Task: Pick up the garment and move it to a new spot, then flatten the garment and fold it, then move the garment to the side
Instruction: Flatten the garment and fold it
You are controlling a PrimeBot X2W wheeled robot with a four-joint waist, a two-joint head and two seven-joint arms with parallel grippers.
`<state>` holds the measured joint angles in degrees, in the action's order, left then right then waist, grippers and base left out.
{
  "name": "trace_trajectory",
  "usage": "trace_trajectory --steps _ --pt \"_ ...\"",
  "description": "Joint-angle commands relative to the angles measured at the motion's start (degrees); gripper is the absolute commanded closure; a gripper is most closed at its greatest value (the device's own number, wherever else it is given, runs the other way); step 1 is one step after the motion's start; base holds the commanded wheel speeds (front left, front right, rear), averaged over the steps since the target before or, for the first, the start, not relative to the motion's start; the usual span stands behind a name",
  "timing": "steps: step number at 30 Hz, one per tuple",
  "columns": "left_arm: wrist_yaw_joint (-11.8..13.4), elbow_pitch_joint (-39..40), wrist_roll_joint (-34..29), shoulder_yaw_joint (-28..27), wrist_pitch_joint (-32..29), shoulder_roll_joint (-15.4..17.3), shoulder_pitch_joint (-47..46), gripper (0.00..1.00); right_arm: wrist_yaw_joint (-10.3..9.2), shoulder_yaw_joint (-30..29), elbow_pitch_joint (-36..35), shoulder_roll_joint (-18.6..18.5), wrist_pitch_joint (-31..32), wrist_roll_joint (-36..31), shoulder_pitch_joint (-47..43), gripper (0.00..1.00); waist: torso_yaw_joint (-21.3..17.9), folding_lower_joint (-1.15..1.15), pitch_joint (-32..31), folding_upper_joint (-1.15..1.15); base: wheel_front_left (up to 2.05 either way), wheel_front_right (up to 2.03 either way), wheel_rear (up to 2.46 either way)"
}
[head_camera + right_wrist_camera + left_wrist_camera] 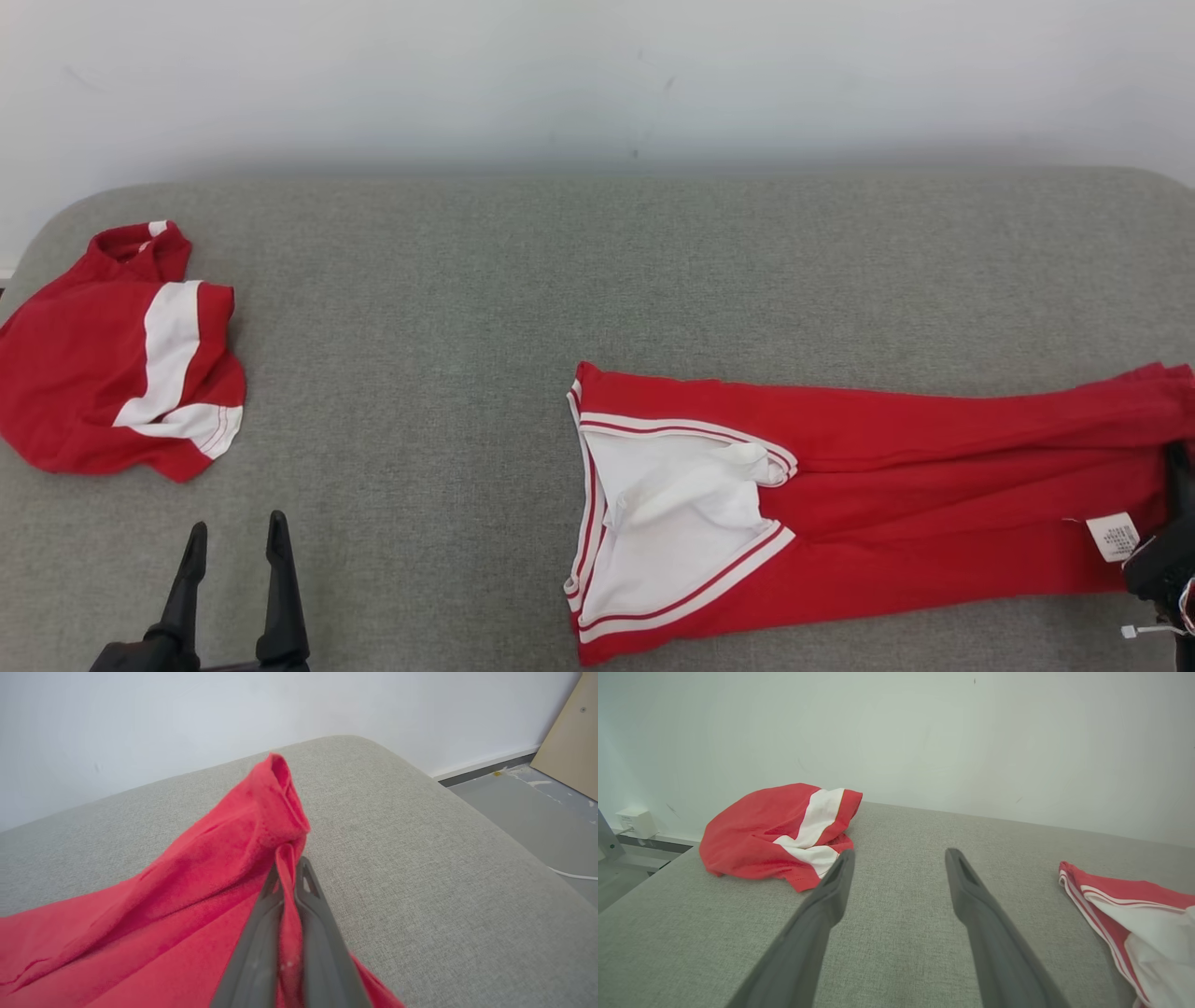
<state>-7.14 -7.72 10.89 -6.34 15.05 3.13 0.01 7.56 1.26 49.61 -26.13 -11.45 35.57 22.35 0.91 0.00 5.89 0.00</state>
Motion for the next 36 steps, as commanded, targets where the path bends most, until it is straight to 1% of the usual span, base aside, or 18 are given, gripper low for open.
trace_trajectory --steps 1,6,11,18,22,28,31,32,36 --pt "-0.28 0.13 -0.12 -0.15 0.18 -0.17 0.81 0.00 -0.16 0.17 -1.02 -0.15 -0.51 -0.54 -0.43 1.00 -0.64 0.00 -0.28 0.00 0.00 0.00 0.00" --pt "-0.35 0.21 -0.02 -0.15 0.18 -0.22 0.99 0.00 -0.16 1.15 -6.25 1.17 -1.59 -2.15 -1.79 1.00 -1.54 0.00 -0.45 0.00 0.00 0.00 0.00" --pt "-0.39 0.37 0.08 -0.59 0.18 -0.24 1.11 0.00 -0.15 2.85 -15.32 3.57 -1.66 -4.58 -4.27 1.00 -2.35 0.00 -0.47 0.00 0.00 0.00 0.00" --pt "-0.26 -0.11 0.28 -0.08 0.18 -0.26 -0.16 0.00 -0.15 6.05 -29.21 8.72 2.33 -8.33 -6.89 1.00 -2.47 0.00 -0.14 0.00 0.00 0.00 0.00" --pt "-0.28 -0.39 0.43 0.66 0.18 -0.25 -0.78 0.00 -0.15 8.43 -35.01 11.82 4.82 -9.81 -7.50 1.00 -1.43 0.00 0.00 0.00 0.00 0.00 0.00" --pt "-0.07 -0.75 1.13 1.72 0.18 -0.26 -1.40 0.00 -0.15 11.98 -38.59 16.55 7.14 -10.99 -6.79 1.00 1.16 0.00 0.07 0.00 0.00 0.00 0.00" --pt "-0.10 -1.39 1.03 2.03 0.18 -0.25 -2.02 0.00 -0.15 13.85 -38.64 18.47 7.61 -11.33 -5.74 1.00 2.68 0.00 0.20 0.00 0.00 0.00 0.00" --pt "-0.10 -1.39 1.03 2.03 0.18 -0.25 -2.02 0.00 -0.15 13.85 -38.64 18.47 7.61 -11.33 -5.74 1.00 2.68 0.00 0.20 0.00 0.00 0.00 0.00" --pt "-0.15 -2.38 1.37 2.28 0.19 -0.26 -2.66 0.00 -0.15 15.43 -37.15 20.15 7.55 -11.67 -4.78 1.00 4.67 0.00 0.41 0.00 0.00 0.00 0.00"
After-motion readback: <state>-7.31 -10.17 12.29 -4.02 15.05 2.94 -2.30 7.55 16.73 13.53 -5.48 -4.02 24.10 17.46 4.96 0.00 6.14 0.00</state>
